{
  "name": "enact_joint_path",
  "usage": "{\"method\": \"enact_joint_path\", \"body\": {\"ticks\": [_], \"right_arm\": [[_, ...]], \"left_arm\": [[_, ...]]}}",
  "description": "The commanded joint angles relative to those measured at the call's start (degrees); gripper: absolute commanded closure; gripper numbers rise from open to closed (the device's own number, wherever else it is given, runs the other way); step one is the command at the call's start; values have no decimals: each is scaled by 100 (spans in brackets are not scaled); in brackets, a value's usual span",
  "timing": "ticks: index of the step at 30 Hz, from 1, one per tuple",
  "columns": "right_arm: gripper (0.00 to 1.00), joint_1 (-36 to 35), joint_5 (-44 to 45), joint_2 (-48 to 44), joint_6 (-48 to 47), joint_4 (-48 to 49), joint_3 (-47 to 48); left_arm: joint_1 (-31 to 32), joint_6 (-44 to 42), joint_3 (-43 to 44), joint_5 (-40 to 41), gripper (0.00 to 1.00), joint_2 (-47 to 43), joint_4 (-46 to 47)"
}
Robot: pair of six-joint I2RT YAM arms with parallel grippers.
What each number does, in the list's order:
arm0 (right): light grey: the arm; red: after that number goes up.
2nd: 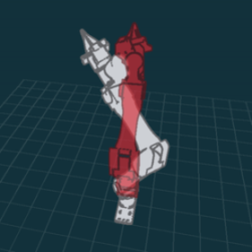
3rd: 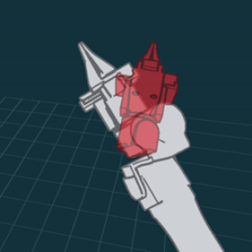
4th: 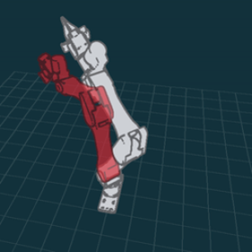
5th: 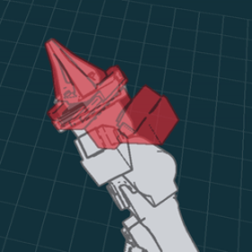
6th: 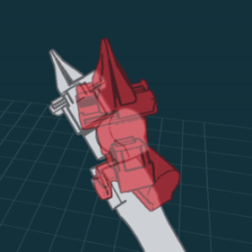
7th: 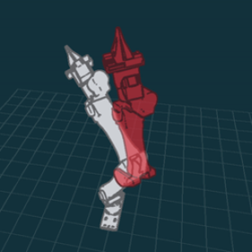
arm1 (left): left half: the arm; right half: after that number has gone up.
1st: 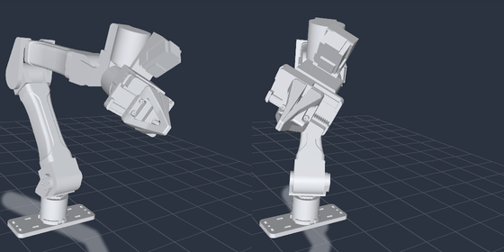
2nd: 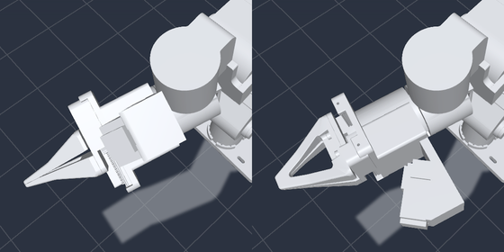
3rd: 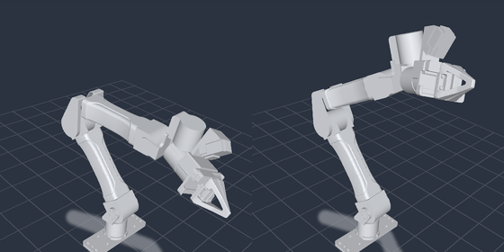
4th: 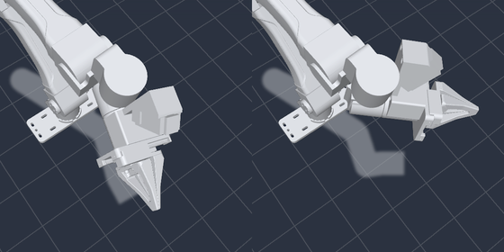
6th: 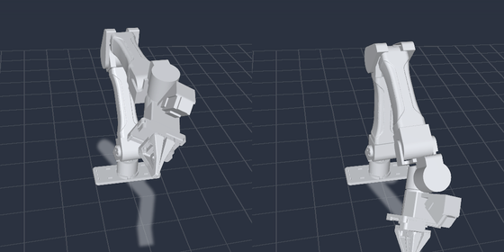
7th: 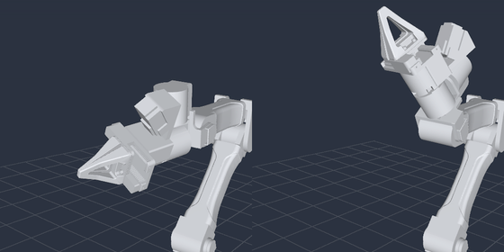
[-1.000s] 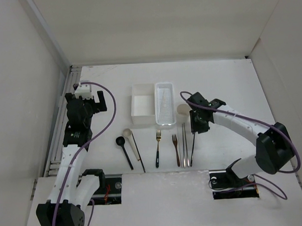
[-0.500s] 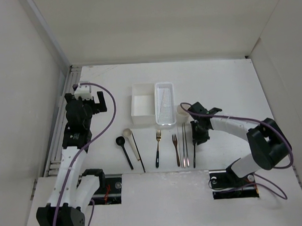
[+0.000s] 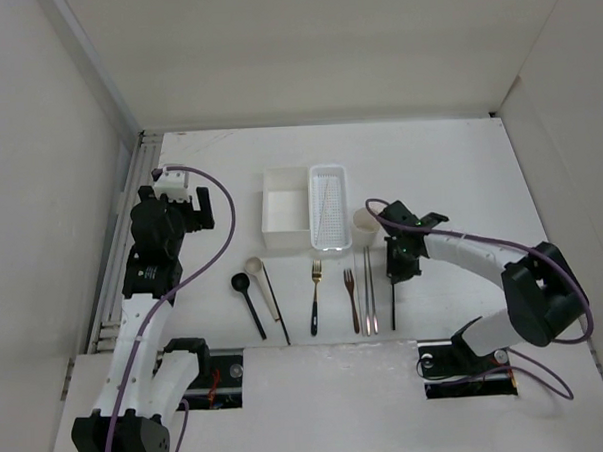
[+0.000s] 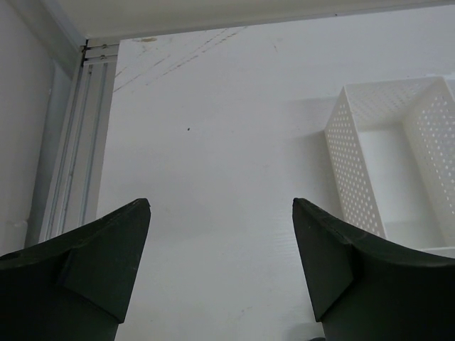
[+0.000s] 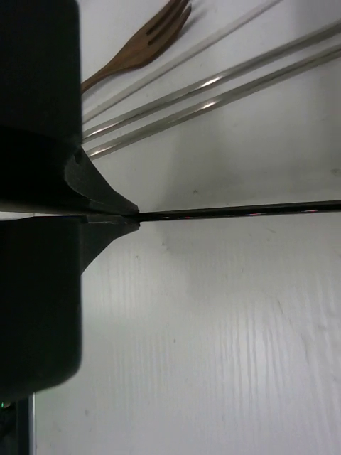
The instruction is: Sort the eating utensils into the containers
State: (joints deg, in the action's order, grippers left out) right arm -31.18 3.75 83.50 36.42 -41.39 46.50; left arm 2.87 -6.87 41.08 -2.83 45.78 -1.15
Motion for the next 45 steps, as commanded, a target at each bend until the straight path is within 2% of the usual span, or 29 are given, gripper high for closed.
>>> {"method": "enact_joint_path", "body": {"ticks": [1,2,5,8,9,11,13,16,19,22,24,28,34,45], "right_arm": [[100,-2,758,-544,225,-431,499],[100,-2,933,-615,225,-606,587],[100,-2,1450,-817,225,-1132,1088],[100,-2,1769,-871,-2,-1486,2027],[100,-2,1831,-871,-126,-1486,2595],[100,-2,1831,-775,-554,-1154,3108],[100,-55,1376,-556,-890,-434,3652],[100,-55,779,208,-1173,190,4093],[100,-55,400,1253,-1392,263,4902],[100,-55,13,2247,-1515,114,5649],[100,-55,-190,2686,-1516,-115,6071],[100,-55,-269,3425,-1463,-230,6222],[100,-55,-384,3690,-1349,-36,6029],[100,68,-305,3814,-505,-89,5642]], "left_arm": [[-15,-86,251,-244,22,-113,62],[-15,-86,251,-384,25,-61,62],[-15,-86,251,-621,26,-60,62],[-15,-392,251,-981,29,-60,62],[-15,-524,251,-1374,31,1,-69],[-15,-883,251,-1824,36,1,-175],[-15,-1131,251,-2606,37,115,-333],[-15,-1193,312,-3571,37,168,-465],[-15,-1045,374,-4284,39,282,-483],[-15,-623,374,-4664,39,335,-325],[-15,-316,322,-4736,39,387,-97],[-15,-96,217,-4525,39,388,18],[-15,-42,216,-4130,35,441,124],[-15,-209,216,-3874,34,441,124]]}}
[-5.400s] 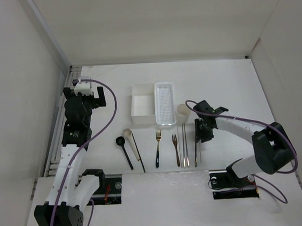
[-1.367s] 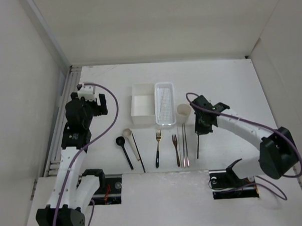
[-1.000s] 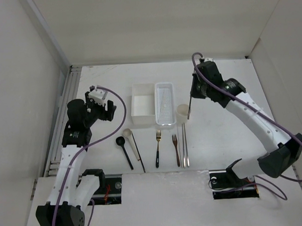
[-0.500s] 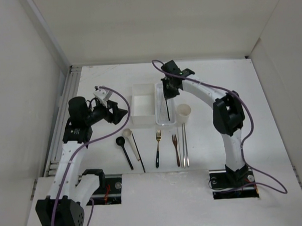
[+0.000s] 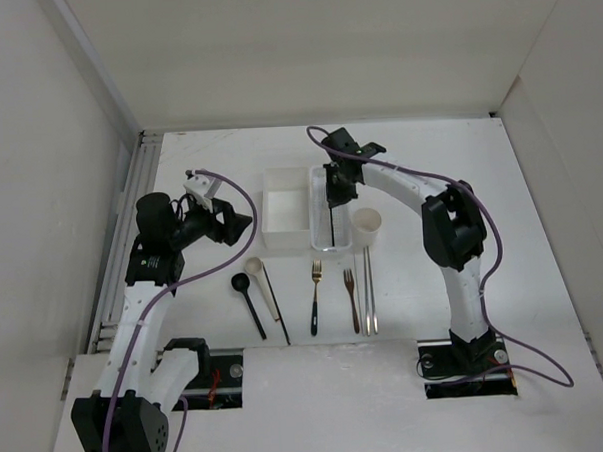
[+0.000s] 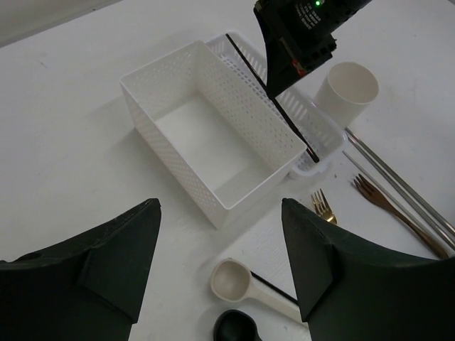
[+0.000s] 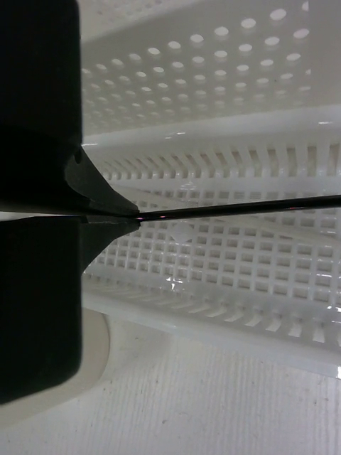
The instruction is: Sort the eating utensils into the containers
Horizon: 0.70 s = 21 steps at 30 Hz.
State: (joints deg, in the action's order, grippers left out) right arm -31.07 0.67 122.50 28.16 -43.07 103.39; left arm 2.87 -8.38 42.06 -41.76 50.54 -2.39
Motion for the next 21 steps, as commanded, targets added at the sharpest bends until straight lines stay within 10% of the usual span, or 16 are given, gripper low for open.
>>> {"method": "enact_joint_path", "body": {"ticks": [1,8,17,21], "right_arm": [[100,57,4,-138,382,132,-47],[51,119,117,-138,-20,-43,137],[50,-382,1022,-1244,-812,-378,499],[72,-444,891,-2333,-813,-378,-1002]], "left_arm": [[-15,-58,118,19,34,-36,248],[-15,-58,13,71,30,-89,301],[-15,-111,12,123,29,-141,301],[-15,-111,-93,176,29,-194,414]]}}
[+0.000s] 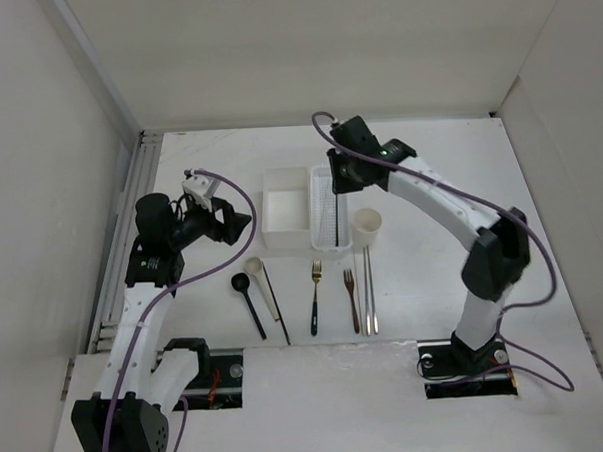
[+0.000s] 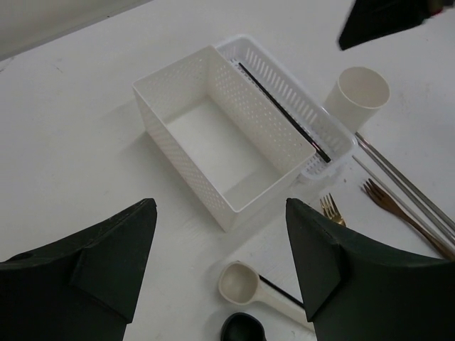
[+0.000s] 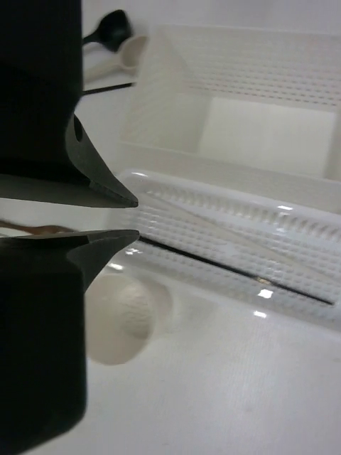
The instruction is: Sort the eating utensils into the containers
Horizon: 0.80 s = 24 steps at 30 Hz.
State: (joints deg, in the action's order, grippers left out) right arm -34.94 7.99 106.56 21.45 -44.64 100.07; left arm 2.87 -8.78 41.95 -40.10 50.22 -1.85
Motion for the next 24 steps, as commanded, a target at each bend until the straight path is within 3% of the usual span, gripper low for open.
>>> {"method": "enact_joint_path", "body": {"ticks": [1,4,5,7,10,24], "right_arm": [[77,-57,81,-1108,-20,-220,-1039],[80,-162,27,-1663,323,-220,-2498],[77,-267,-25,-1743,394,-220,-3023],[75,-390,-25,-1797,526,-159,-3405],[70,-558,-25,-1937,667,-45,-3836],[73,-725,-420,-1727,992,738,-4909]], "left_arm": [[-15,-72,-82,11,29,-231,360],[-15,-72,-196,116,28,-284,510],[-15,-72,-249,116,28,-284,579],[-15,-72,-301,168,27,-284,633],[-15,-19,-302,169,27,-284,633],[-15,-72,-302,336,26,-390,510]]}}
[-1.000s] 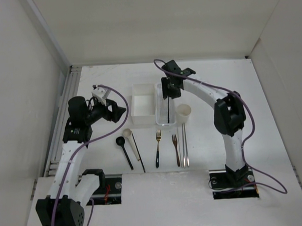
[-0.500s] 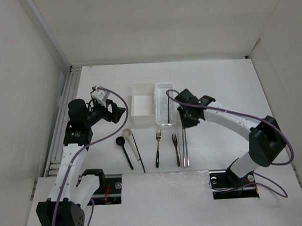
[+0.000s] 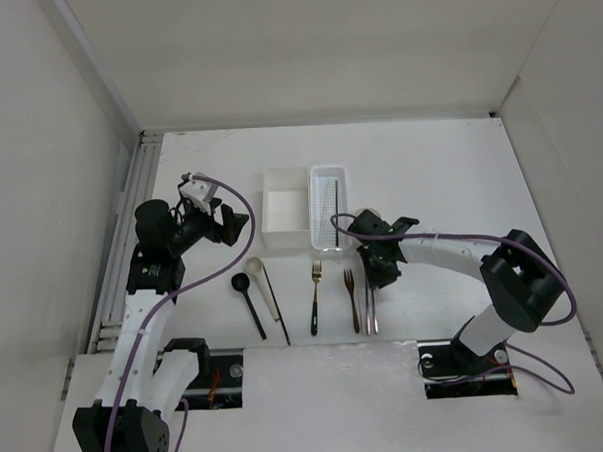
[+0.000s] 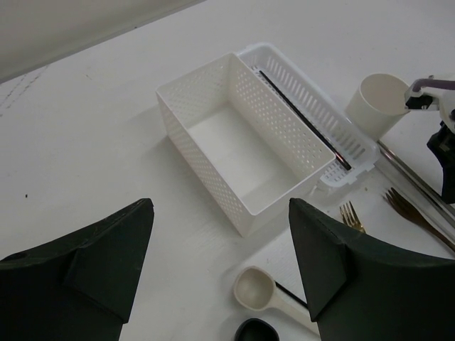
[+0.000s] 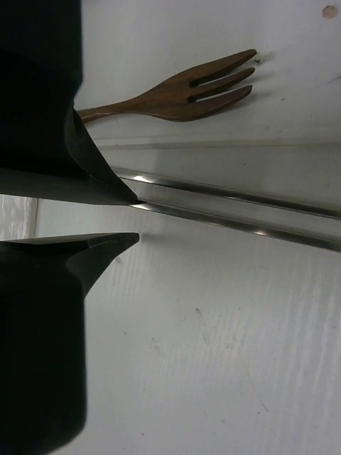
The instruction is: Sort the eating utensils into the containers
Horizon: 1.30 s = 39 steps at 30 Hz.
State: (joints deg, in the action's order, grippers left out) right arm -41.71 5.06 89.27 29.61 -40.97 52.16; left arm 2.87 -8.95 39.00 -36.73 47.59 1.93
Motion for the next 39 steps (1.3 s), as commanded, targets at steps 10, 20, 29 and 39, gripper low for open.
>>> {"method": "enact_joint_path", "body": {"ticks": [10,20,29,39], "right_arm": [[70,-100,-5,309,467,353,-171],[100,-100,285,582,950,63,-294],[100,-100,811,-119,1617,-665,-66],[100,41,1752,-903,1724,-1598,522]], "left_arm": [[-15,-116,46,52,26,-128,79],[-15,-168,46,105,26,-180,79],[-15,-168,46,157,26,-180,26],[-15,-168,46,157,26,-232,141]]}}
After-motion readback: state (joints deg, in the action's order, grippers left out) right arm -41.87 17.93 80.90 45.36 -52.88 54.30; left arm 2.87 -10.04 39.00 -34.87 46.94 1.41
